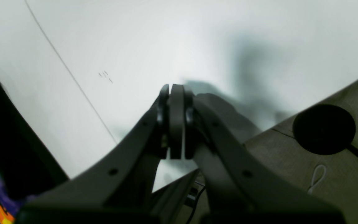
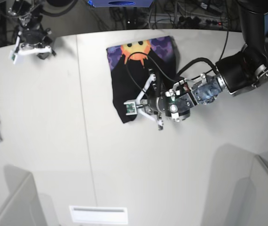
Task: Fold the T-shirt properly
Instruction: 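Fold the bundle over with the left gripper toward the sun print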
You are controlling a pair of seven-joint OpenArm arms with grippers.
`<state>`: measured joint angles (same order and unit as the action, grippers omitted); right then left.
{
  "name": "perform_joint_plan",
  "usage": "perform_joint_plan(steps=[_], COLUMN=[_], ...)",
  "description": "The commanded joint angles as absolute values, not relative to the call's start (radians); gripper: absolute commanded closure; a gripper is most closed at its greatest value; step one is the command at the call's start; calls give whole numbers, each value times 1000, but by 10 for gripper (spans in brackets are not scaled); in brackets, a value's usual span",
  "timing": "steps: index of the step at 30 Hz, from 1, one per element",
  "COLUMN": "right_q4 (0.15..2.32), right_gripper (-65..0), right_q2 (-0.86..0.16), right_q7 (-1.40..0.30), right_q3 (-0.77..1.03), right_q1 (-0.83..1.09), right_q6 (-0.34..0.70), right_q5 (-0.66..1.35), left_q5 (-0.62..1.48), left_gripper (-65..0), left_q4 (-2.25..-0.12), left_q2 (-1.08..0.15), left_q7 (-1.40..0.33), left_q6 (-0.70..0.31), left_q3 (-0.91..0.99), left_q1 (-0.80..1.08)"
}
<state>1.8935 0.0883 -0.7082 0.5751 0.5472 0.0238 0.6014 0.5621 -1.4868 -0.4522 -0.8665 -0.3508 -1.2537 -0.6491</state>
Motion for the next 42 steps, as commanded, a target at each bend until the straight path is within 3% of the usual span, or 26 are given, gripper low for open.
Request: perform_joint_plan(steps=[1,9,13,19,29,33,42], right_q4=[1908,1908,1908,1894,1822,1825,1825], right_gripper=[0,0,0,0,0,0,0], right_q2=[94,110,110,108,105,105,104], right_q7=[-693,-693,-693,-693,-693,-693,-693], right_q3=[578,578,578,578,576,576,576], right_q1=[553,547,542,529,486,464,450], right_q6=[28,28,28,28,28,28,28], right_q5=[613,613,613,613,613,613,613], left_q5=[567,561,398,254,239,202,134], left_gripper=[0,0,0,0,0,0,0], left_q4=[-1494,-1417,-1414,-1408,-1303,-1300,-1305], left_q2=[-453,-433,-401,-364,-331,-329,-314], left_q7=[-846,-757,-753,-760,-849,-851,-857], left_q6=[-358,-407,-417,-564,-595,-654,-659], left_q3=[-1273,-1380,-1385,-1369,-1086,-1066,-1059], left_q1=[-687,-746,-733,-668,-588,-564,-519])
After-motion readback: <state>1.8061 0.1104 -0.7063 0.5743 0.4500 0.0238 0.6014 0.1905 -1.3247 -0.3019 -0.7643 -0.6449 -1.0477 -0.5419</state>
